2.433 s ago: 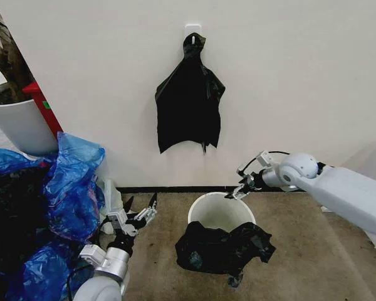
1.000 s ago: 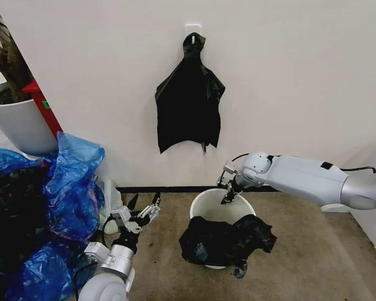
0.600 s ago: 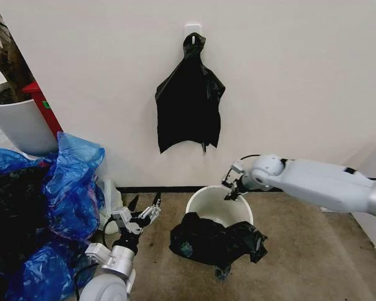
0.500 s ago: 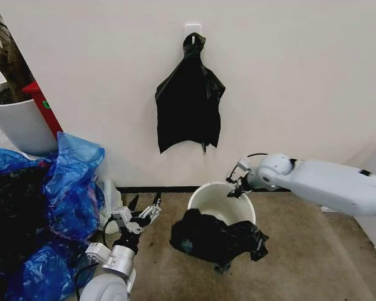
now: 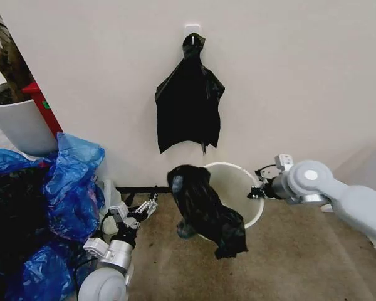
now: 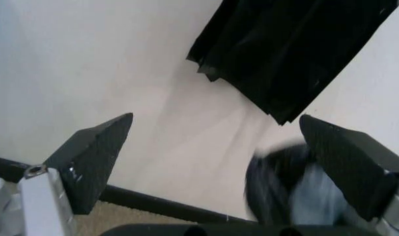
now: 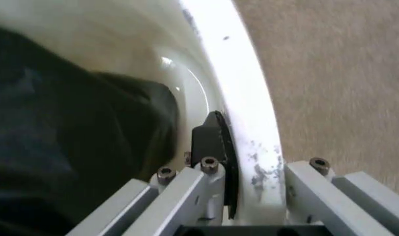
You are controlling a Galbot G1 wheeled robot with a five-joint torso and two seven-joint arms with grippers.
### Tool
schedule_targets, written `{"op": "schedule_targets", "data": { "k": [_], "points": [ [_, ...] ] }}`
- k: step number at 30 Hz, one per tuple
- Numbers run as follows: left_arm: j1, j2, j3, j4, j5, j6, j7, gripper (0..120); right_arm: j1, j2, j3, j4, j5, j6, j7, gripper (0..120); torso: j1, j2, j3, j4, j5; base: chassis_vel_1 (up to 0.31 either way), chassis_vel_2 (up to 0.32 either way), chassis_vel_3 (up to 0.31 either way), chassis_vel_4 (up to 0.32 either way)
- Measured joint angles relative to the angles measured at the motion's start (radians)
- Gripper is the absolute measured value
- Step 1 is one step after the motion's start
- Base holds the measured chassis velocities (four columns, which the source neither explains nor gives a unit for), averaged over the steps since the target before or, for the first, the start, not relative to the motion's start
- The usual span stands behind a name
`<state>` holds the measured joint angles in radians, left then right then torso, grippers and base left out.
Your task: Place the garbage bag over the trash bin.
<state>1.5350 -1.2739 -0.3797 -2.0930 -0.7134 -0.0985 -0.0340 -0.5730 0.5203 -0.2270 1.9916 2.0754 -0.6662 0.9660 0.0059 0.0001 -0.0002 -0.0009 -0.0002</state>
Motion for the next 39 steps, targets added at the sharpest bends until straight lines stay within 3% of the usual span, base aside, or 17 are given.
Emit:
{"op": "schedule_targets", "data": {
  "k": [4, 6, 11, 23, 32, 39],
  "points": [
    [0.018, 0.001, -0.004, -0.013, -0.005, -0.007, 0.002, 100, -0.160, 0.077, 0.122, 0.038, -0.025, 0.088, 0.139, 0, 0.000, 0.000, 0.000, 0.0008, 0.0001, 0.000, 0.000, 0.000, 0.000],
    [0.020, 0.002, -0.004, -0.013, -0.006, -0.007, 0.003, 100, -0.174, 0.088, 0.131, 0.039, -0.034, 0.095, 0.153, 0, 0.000, 0.000, 0.000, 0.0008, 0.0003, 0.000, 0.000, 0.000, 0.000],
    [0.040, -0.005, -0.005, -0.020, 0.010, -0.022, 0.018, 100, -0.289, 0.217, 0.232, 0.019, -0.085, 0.130, 0.324, 0, 0.000, 0.000, 0.000, 0.0005, -0.0001, 0.000, 0.000, 0.000, 0.000],
    [0.053, -0.007, -0.001, -0.030, 0.010, -0.038, 0.025, 100, -0.355, 0.338, 0.260, -0.031, -0.124, 0.161, 0.351, 0, 0.000, 0.000, 0.000, 0.0008, 0.0005, 0.000, 0.000, 0.000, 0.000],
    [0.060, -0.001, -0.004, -0.029, 0.000, -0.058, 0.059, 100, -0.366, 0.378, 0.218, -0.046, -0.189, 0.191, 0.336, 0, 0.000, 0.000, 0.000, 0.0006, 0.0003, 0.000, 0.000, 0.000, 0.000],
    [0.086, -0.011, -0.004, -0.038, 0.000, -0.062, 0.088, 100, -0.370, 0.357, 0.208, -0.024, -0.209, 0.215, 0.337, 23, 0.000, 0.000, 0.000, 0.0005, 0.0001, 0.000, 0.000, 0.000, 0.000]
  ]
}}
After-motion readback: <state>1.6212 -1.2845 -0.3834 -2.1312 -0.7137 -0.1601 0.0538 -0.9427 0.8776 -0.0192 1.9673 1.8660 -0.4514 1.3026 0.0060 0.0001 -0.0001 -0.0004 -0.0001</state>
